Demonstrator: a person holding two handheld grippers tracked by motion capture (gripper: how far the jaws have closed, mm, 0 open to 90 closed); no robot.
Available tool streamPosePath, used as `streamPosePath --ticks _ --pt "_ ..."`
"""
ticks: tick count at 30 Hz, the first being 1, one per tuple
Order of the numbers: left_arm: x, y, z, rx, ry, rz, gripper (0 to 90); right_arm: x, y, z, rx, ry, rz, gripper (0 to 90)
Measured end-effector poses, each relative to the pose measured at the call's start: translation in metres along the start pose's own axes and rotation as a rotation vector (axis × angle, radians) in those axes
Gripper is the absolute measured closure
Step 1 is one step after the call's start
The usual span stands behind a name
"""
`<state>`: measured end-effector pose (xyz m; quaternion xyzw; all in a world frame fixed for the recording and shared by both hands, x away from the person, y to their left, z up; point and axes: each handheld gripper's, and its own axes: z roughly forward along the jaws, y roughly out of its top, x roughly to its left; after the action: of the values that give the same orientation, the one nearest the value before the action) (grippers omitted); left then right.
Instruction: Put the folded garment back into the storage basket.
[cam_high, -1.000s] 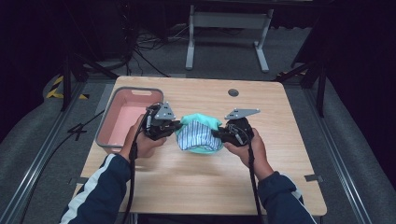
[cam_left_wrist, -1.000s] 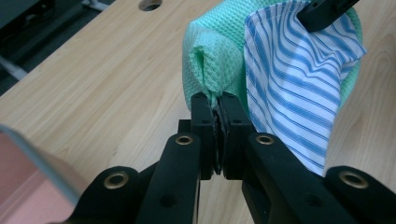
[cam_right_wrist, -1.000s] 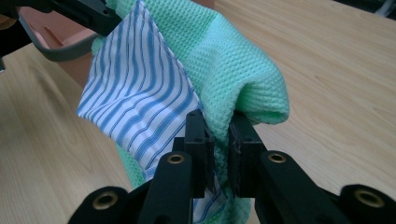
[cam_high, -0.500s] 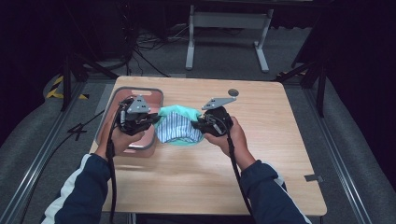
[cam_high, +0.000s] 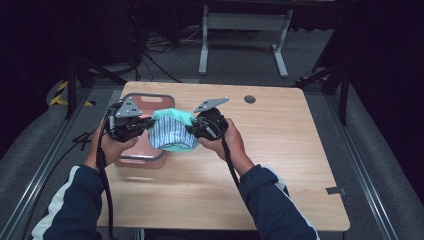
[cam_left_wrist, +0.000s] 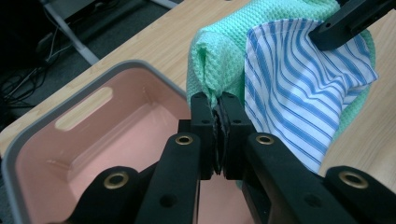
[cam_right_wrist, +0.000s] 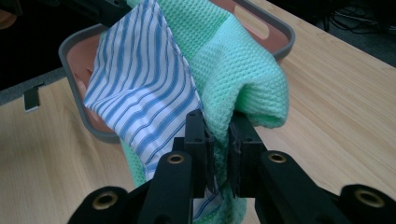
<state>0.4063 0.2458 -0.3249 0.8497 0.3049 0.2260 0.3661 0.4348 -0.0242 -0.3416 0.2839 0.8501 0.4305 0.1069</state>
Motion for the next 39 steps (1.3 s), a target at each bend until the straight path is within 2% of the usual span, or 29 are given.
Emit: streamPosePath --ticks 2,3,5,15,24,33,39 --pt "0.003 -0.003 -0.004 0.002 0.01 -0.001 86.3 0.002 0.004 0.004 -0.005 0.007 -0.001 80.1" --pt "0.005 -0.005 -0.007 -0.004 0.014 -0.02 86.3 0.003 0.005 0.006 -0.007 0.009 -0.003 80.1" --pt "0.006 -0.006 -0.008 -0.003 0.019 -0.013 86.3 0.005 0.007 0.008 -0.004 0.011 -0.009 80.1" --pt "0.02 -0.02 -0.023 -0.002 0.067 -0.047 86.3 0.017 0.025 0.032 -0.005 0.031 -0.016 80.1" --pt "0.03 -0.029 -0.034 0.003 0.104 -0.059 86.3 0.031 0.04 0.047 0.001 0.041 -0.034 80.1" --pt "0.038 -0.039 -0.04 0.026 0.123 -0.075 86.3 0.039 0.047 0.069 0.022 0.063 -0.039 80.0" --pt "0.044 -0.05 -0.035 0.049 0.127 -0.08 86.3 0.045 0.048 0.085 0.045 0.066 -0.047 79.8"
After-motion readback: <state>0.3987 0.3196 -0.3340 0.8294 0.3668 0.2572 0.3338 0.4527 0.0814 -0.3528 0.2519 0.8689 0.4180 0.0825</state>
